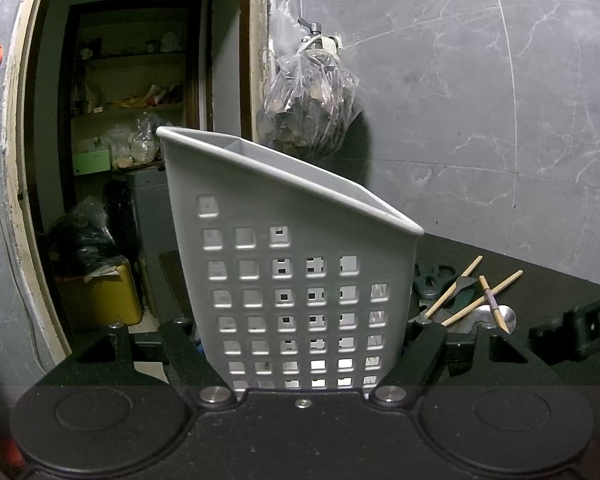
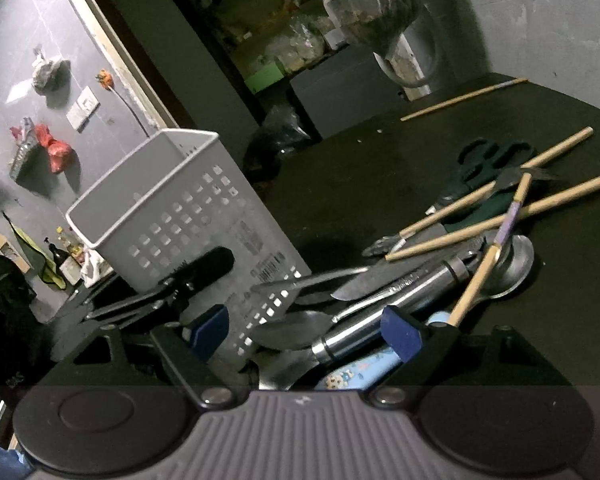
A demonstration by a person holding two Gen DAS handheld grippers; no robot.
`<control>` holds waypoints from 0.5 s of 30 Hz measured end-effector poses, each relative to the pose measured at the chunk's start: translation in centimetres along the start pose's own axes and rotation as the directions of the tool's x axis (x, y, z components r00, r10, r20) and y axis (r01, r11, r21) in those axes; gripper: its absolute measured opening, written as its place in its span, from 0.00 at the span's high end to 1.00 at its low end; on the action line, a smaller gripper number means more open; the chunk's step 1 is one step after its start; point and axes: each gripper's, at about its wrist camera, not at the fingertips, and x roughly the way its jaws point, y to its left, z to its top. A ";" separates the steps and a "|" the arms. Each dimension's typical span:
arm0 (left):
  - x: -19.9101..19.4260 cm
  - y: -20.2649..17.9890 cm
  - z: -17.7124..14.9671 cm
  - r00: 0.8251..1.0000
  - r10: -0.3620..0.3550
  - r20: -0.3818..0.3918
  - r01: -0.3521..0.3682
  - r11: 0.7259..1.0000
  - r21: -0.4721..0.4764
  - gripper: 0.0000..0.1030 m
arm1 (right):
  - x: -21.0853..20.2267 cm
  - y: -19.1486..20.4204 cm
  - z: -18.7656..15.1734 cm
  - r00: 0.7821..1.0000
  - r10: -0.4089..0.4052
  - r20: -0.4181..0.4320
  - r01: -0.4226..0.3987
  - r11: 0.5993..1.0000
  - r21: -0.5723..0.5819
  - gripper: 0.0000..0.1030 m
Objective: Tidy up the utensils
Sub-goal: 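Hold the caddy with the left gripper while the right gripper reaches toward the thermos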
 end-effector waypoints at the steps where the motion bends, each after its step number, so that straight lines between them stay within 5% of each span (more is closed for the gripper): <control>1: 0.0 -0.1 0.0 1.000 0.000 0.000 0.000 1.000 0.000 0.26 | 0.0 0.0 -0.1 1.000 -0.007 -0.007 0.007 1.000 0.003 0.16; 15: -0.2 -0.7 0.3 1.000 0.005 -0.014 -0.005 1.000 0.016 0.26 | -0.5 -1.3 0.5 0.989 -0.146 -0.034 0.147 0.989 0.021 0.16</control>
